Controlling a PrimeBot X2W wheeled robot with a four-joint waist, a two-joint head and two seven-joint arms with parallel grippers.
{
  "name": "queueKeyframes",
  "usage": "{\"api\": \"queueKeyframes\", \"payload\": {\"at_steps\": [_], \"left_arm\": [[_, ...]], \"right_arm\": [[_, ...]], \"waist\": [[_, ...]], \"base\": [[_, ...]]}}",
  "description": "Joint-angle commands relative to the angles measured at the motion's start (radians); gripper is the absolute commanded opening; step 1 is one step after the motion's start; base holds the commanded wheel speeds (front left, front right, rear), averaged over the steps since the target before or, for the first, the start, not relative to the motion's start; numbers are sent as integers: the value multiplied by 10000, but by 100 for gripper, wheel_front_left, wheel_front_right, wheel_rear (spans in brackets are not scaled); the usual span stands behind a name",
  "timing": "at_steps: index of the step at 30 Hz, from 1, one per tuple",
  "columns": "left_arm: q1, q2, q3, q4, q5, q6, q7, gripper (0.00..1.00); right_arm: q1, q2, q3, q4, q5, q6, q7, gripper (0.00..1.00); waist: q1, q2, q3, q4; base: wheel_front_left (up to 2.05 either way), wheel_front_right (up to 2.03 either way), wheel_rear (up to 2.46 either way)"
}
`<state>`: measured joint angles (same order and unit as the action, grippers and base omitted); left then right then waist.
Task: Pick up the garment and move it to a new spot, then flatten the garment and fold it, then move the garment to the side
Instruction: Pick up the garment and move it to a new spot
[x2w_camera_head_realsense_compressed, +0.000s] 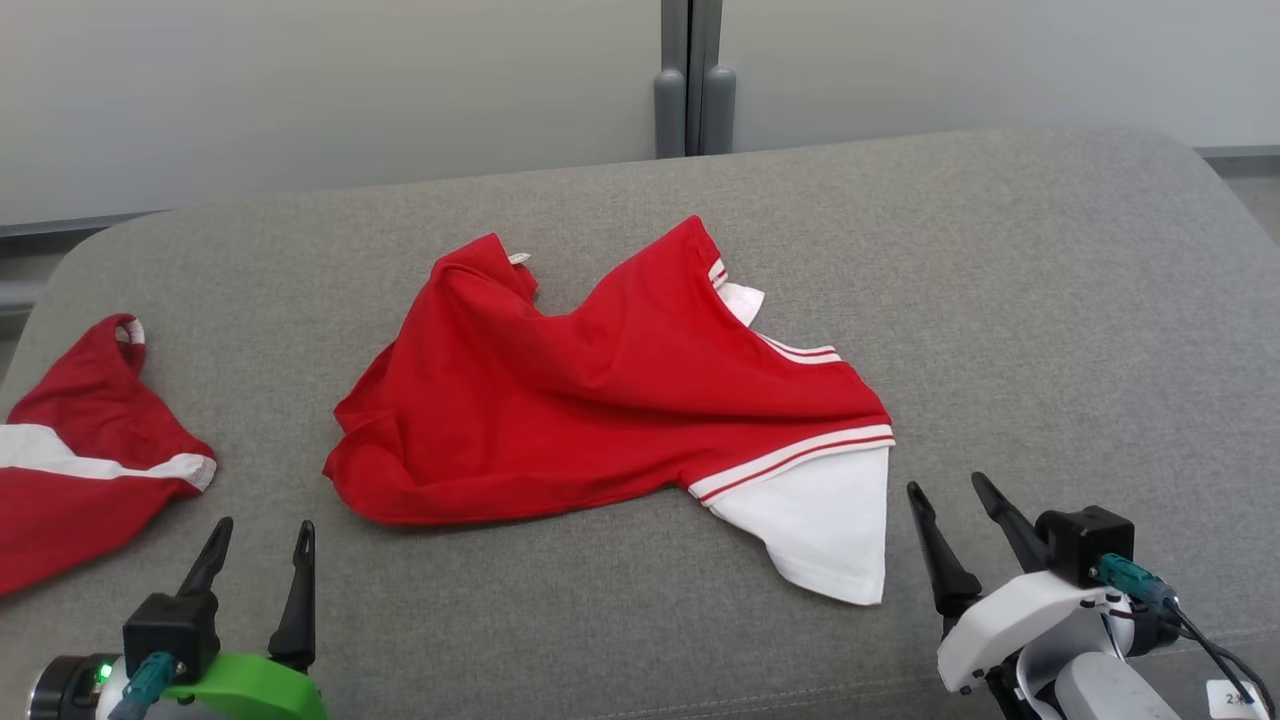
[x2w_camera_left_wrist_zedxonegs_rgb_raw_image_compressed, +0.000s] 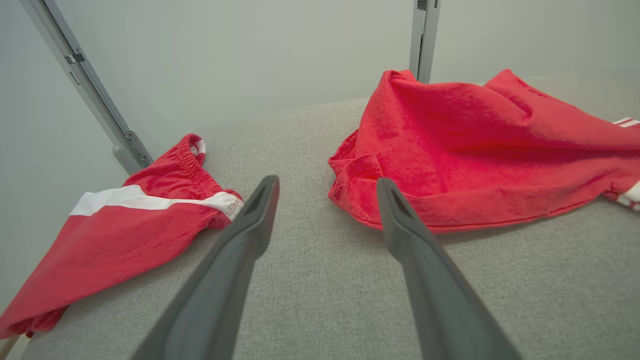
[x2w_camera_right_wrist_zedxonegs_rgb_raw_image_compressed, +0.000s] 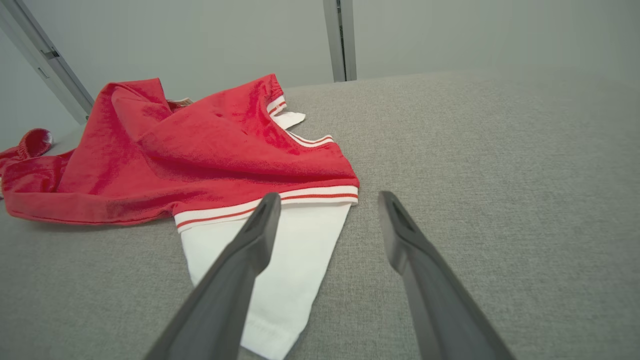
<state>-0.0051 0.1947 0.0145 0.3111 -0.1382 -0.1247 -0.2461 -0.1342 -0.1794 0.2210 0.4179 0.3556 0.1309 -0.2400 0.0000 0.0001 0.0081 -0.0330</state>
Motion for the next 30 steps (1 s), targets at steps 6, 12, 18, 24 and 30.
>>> {"api": "queueKeyframes", "payload": {"at_steps": [6,12,18,24,30], "left_arm": [[-1181,1100,-1316,949,-690,-57,388,100],[-2191,2091,-2418,1692,-1670,-60,587,100],[-2984,3040,-3697,1940,-3278,-50,823,100],[-3667,4012,-5151,2019,-4747,-50,1205,100],[-4189,4678,-6100,2365,-5558,-50,1088,100]], "right_arm": [[-595,-20,519,553,298,-1,287,100],[-1026,61,1073,929,533,-1,348,100],[-1363,53,1627,1209,897,-3,464,100],[-1623,-11,2090,1417,1229,-1,734,100],[-1499,-108,2674,1302,1929,-1,1181,100]], "waist": [[0,-1,686,-266],[0,-1,1223,-476],[0,-1,1628,-652],[0,-1,1882,-802],[0,-1,1952,-945]], "base": [[0,0,0],[0,0,0],[0,0,0],[0,0,0],[0,0,0]]}}
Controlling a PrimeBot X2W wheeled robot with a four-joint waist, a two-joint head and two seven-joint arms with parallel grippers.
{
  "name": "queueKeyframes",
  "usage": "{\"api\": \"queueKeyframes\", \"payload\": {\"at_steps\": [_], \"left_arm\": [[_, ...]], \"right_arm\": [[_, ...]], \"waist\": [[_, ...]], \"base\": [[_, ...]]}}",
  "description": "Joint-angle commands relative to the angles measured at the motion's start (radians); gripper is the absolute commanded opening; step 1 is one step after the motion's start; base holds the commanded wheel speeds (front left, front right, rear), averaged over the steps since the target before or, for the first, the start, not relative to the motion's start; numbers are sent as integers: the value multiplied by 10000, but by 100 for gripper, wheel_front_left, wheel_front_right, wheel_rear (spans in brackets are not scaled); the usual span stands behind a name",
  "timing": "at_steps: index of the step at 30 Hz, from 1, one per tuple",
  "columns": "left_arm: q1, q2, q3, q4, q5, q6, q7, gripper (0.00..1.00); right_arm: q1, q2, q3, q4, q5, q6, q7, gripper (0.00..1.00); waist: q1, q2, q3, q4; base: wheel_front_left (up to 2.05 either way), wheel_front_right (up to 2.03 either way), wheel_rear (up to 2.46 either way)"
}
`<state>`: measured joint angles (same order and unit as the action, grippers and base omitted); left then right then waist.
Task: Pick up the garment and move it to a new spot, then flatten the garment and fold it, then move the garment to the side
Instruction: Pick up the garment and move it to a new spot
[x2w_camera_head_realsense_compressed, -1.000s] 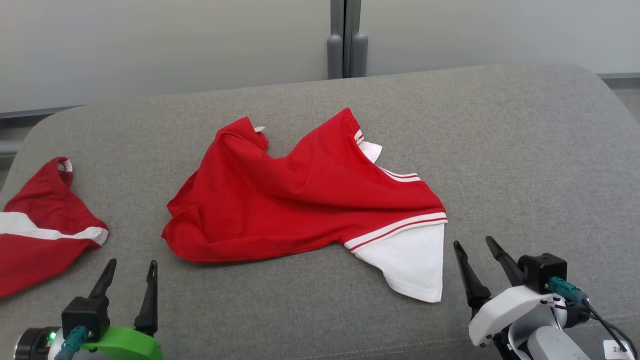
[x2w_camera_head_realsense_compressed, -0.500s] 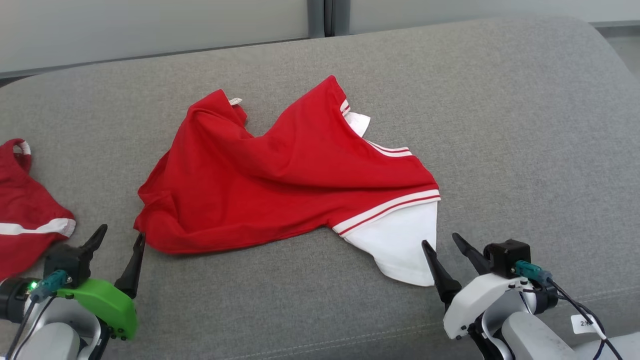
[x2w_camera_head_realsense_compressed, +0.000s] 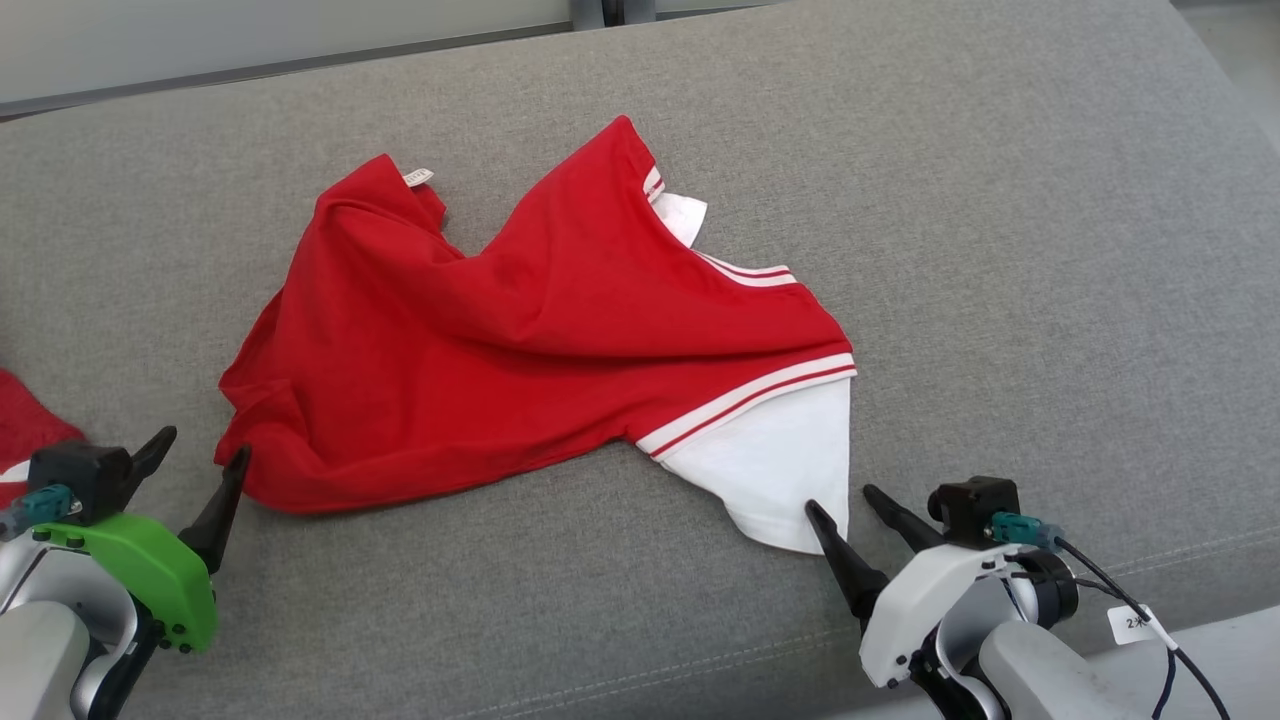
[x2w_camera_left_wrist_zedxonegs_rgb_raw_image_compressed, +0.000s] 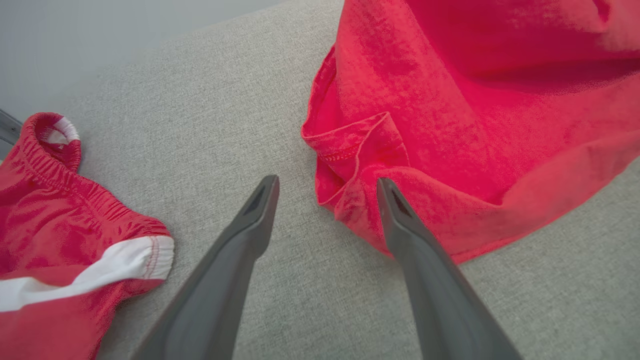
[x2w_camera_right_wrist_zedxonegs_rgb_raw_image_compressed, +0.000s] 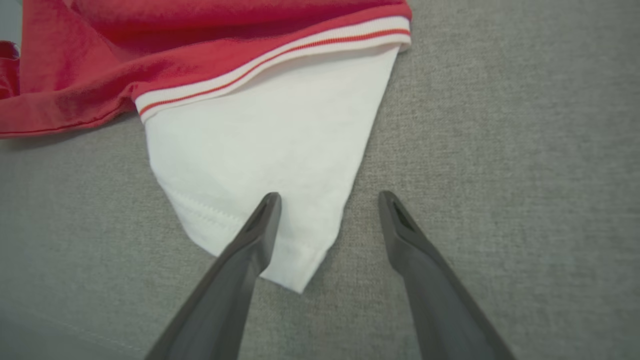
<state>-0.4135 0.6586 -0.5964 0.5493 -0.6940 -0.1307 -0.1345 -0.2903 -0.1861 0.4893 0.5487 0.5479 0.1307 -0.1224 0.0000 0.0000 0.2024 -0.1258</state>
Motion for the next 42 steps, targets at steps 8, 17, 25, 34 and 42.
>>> {"api": "queueKeyframes", "payload": {"at_steps": [8,17,25,34,42], "left_arm": [[-454,223,-1088,539,-868,9,-213,100],[-1002,-138,-1710,1743,-309,57,-947,100],[-1253,-653,-1845,2321,356,383,-1240,100],[-1175,-954,-1642,2394,620,284,-1317,100],[-897,-1144,-1271,2214,780,179,-1299,0]], "right_arm": [[-74,-313,517,-204,576,1,230,100],[-114,-514,730,-231,852,-1,73,100],[-41,-534,725,-150,867,-1,-30,100],[-9,-595,704,-207,878,-1,30,100],[-15,-545,823,-239,920,2,132,0]], "waist": [[0,0,95,-102],[0,0,312,10],[0,0,333,184],[0,0,313,273],[0,0,327,317]], "base": [[0,0,0],[0,0,0],[0,0,0],[0,0,0],[0,0,0]]}}
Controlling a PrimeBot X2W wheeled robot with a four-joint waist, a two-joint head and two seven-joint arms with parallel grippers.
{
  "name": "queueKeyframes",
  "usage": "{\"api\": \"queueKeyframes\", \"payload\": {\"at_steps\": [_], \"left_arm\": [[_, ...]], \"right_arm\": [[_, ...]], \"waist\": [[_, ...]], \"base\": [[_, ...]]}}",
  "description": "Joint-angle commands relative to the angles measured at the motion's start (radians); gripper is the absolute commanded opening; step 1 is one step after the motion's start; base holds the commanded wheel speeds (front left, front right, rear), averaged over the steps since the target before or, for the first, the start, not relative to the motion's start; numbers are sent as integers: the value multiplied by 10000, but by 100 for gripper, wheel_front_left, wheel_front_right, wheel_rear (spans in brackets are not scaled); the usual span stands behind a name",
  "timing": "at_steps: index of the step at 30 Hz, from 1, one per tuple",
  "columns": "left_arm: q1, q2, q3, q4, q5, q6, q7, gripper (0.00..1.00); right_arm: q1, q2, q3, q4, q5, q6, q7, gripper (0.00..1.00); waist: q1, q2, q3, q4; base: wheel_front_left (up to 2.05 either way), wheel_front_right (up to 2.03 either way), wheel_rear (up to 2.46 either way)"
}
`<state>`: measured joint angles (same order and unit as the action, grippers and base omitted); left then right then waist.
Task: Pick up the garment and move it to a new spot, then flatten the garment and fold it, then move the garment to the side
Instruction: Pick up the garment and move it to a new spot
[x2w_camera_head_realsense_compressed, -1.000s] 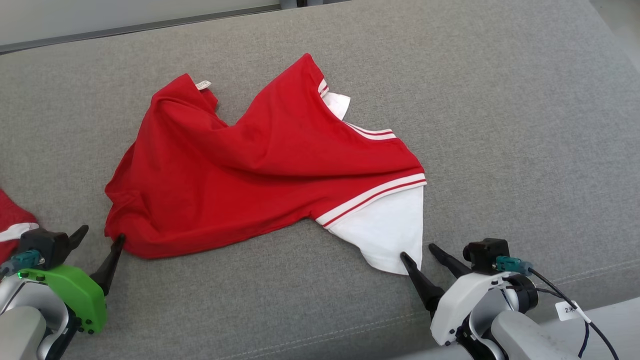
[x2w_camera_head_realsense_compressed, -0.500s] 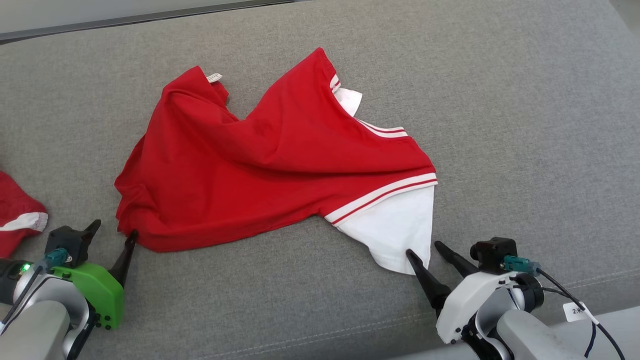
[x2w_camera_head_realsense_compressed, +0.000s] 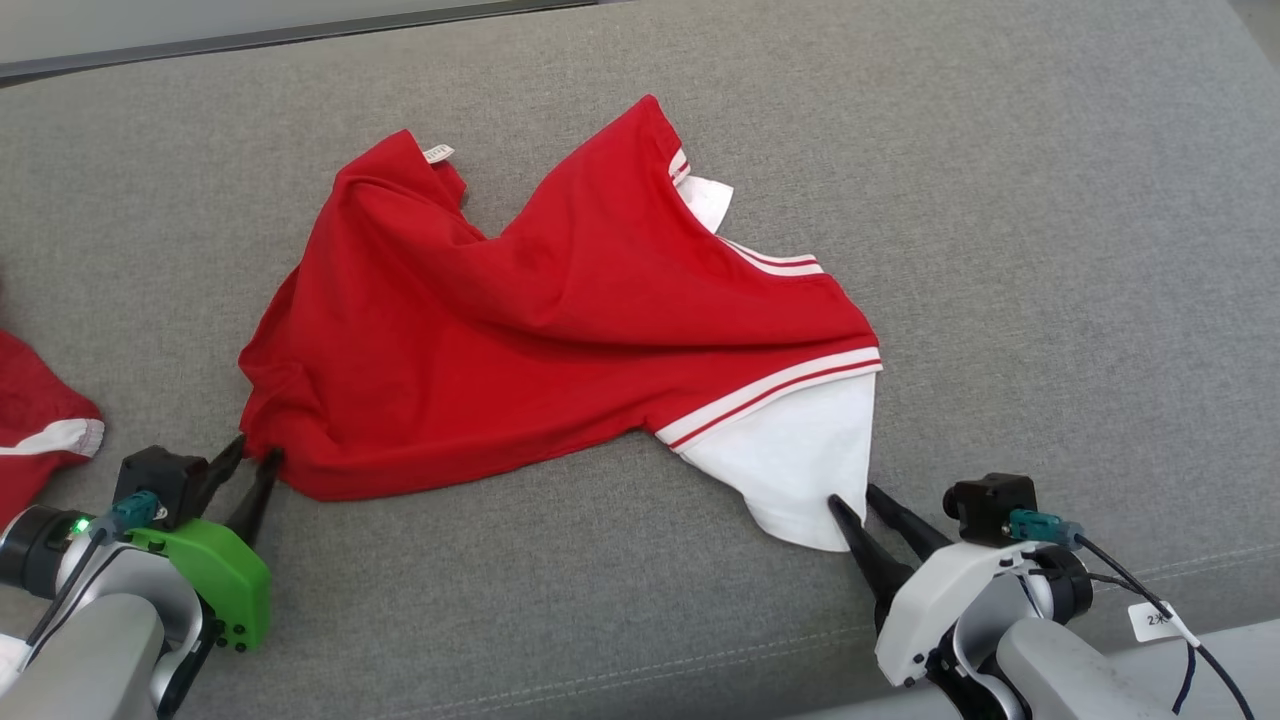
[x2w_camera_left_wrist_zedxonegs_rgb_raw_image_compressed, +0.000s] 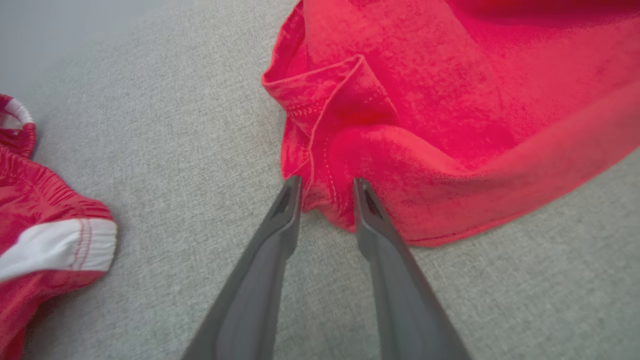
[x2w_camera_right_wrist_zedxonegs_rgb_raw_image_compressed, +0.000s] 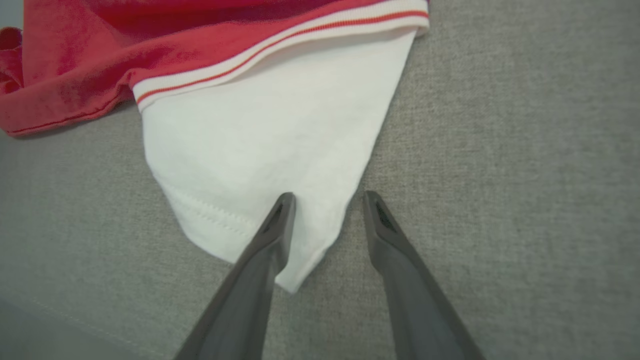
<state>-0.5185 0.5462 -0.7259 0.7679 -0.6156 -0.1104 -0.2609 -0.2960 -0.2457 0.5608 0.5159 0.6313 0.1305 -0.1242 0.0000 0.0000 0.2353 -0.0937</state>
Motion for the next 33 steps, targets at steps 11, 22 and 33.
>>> {"api": "queueKeyframes", "payload": {"at_steps": [11,22,33], "left_arm": [[235,-27,419,-311,334,-126,-38,0],[685,461,1023,-2046,944,53,-37,0],[-878,1395,1088,-3735,1070,-95,841,0]], "right_arm": [[5,-68,268,-224,427,4,-120,0],[-6,-673,466,-1596,2079,2,-286,0],[-2018,-1465,450,-2932,3571,4,-41,0]], "waist": [[0,0,-231,156],[0,0,-761,327],[0,0,-486,324]], "base": [[0,0,0],[0,0,0],[0,0,0]]}}
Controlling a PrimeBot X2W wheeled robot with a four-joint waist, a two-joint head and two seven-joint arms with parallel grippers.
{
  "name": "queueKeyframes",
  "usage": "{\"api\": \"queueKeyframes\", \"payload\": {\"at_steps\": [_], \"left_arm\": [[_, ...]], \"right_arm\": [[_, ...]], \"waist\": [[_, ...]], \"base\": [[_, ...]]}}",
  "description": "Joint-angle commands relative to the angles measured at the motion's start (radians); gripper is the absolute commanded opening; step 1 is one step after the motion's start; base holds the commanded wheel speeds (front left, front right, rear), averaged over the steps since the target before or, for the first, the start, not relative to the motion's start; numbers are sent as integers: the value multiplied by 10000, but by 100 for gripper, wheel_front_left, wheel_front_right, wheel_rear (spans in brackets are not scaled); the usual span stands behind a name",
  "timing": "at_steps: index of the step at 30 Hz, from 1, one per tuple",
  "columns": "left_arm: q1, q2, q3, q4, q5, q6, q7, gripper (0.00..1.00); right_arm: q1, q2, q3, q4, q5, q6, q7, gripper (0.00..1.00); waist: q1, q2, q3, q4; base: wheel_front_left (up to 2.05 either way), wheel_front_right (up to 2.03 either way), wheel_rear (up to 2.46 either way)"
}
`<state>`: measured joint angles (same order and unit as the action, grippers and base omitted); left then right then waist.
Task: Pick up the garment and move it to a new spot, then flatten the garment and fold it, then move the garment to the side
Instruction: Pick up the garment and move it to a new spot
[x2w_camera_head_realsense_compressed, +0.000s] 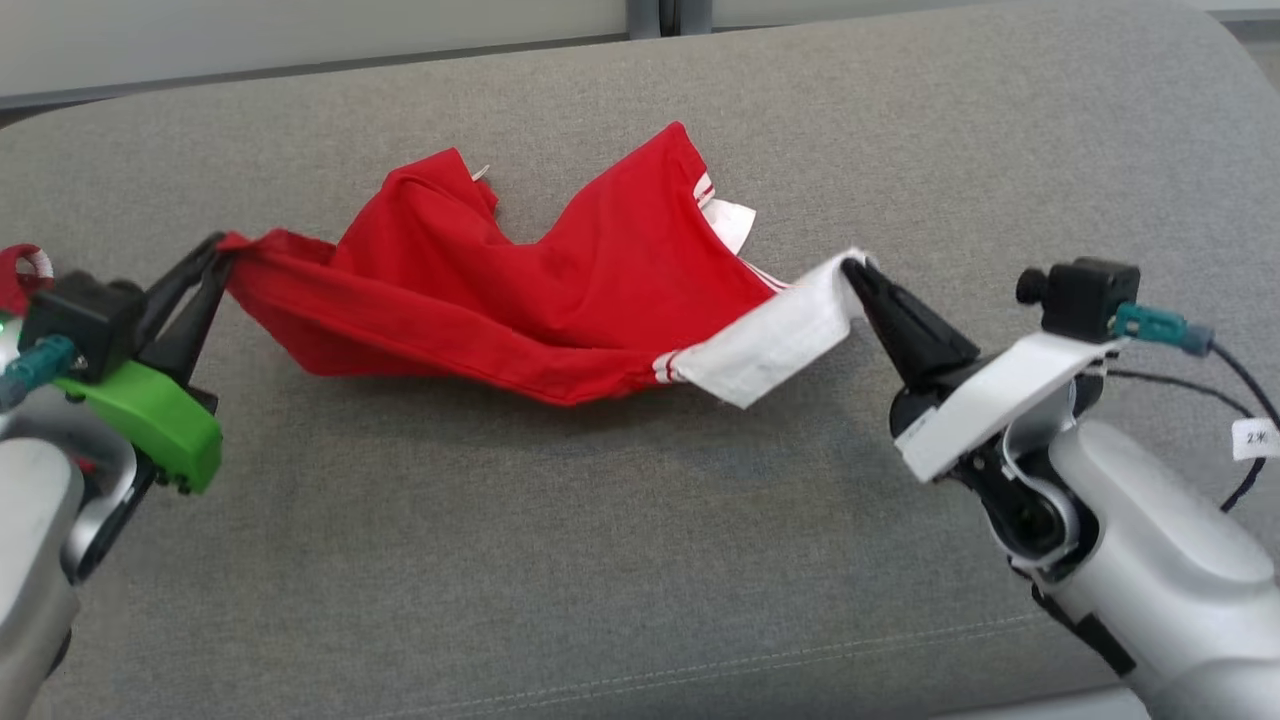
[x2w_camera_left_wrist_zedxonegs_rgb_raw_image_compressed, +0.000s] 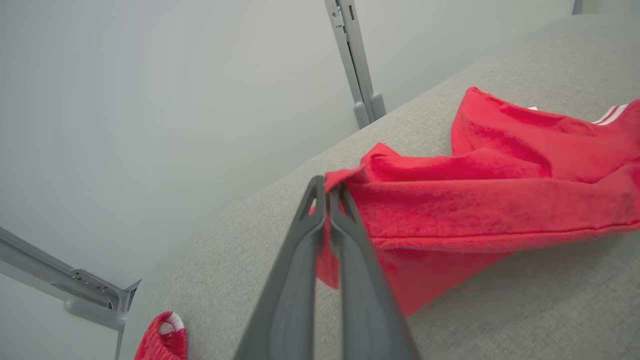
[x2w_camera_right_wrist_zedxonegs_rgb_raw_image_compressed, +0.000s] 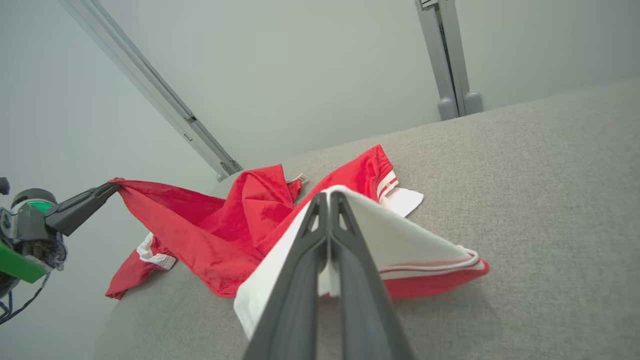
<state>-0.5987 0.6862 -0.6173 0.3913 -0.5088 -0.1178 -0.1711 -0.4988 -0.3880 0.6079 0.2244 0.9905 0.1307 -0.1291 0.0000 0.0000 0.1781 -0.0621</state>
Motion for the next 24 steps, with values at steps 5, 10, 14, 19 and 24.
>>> {"api": "queueKeyframes", "payload": {"at_steps": [5,10,14,19,24], "left_arm": [[-1801,321,-239,-297,-293,-114,782,0],[-3683,565,-806,-193,-909,-126,1496,0],[-5247,507,-1198,247,-1613,-129,1920,0],[-7021,186,-1094,1526,-2583,-130,2314,0],[-8511,-192,-1231,2559,-2864,-131,2413,0]], "right_arm": [[-2122,105,-115,439,696,2,316,0],[-4471,449,-176,1607,995,2,664,0],[-6448,829,-378,2940,1268,2,844,0],[-8846,1355,-556,4715,1262,1,811,0],[-10650,1801,-410,6339,943,2,548,0]], "waist": [[0,0,780,17],[0,0,1636,-29],[0,0,2335,-56],[0,0,2988,-41],[0,0,3234,-5]], "base": [[0,0,0],[0,0,0],[0,0,0],[0,0,0],[0,0,0]]}}
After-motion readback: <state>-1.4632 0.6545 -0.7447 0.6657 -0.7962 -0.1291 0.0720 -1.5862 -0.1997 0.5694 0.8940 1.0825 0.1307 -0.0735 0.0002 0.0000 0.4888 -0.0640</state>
